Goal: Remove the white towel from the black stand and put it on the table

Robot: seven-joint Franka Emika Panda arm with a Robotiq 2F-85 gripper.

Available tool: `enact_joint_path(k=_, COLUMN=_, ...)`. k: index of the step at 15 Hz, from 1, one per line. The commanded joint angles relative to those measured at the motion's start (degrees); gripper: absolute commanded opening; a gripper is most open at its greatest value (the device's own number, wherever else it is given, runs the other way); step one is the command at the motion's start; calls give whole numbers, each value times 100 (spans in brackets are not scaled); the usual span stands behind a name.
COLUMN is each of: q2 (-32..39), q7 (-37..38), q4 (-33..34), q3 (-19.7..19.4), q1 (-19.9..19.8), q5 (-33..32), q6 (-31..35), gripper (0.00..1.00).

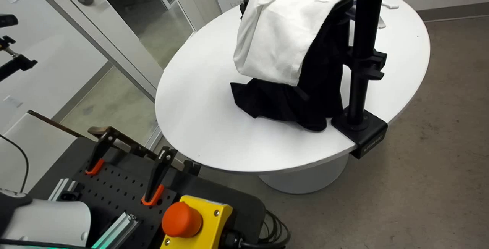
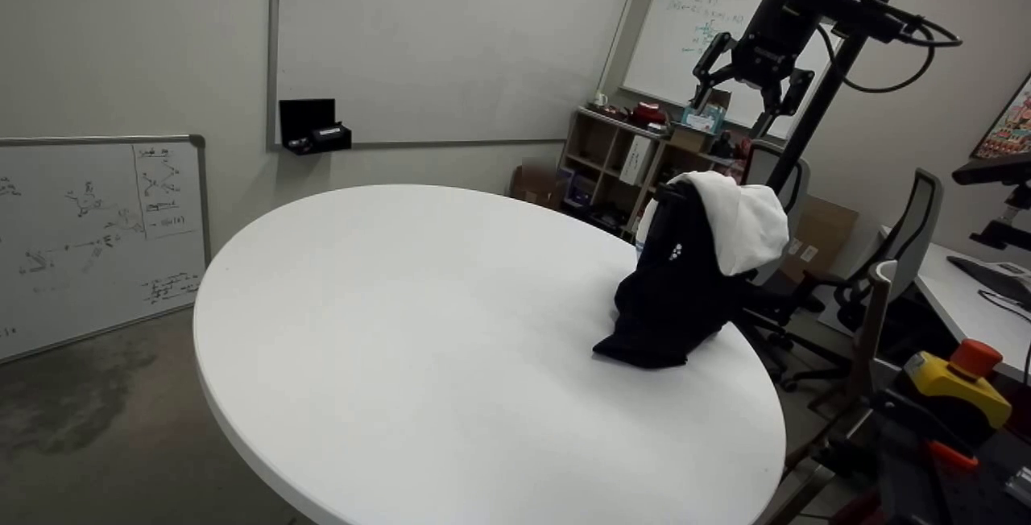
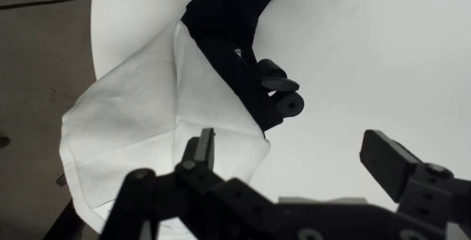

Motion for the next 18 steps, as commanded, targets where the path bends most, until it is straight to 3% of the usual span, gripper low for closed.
enact_joint_path(k=1, q2=327, q7=316, q4=167, q3=-133, q1=22, q5=-386, q6=252, gripper=100)
enact_joint_path(k=8, q2=644, q7=569, q4=145, q3=-415, q1=27, q5=-900, q6=373, gripper=100)
enact_joint_path(k=18, q2=949, q7=641, q4=69, q3=-480, q1=187, q5=-943, q6=613, gripper=97)
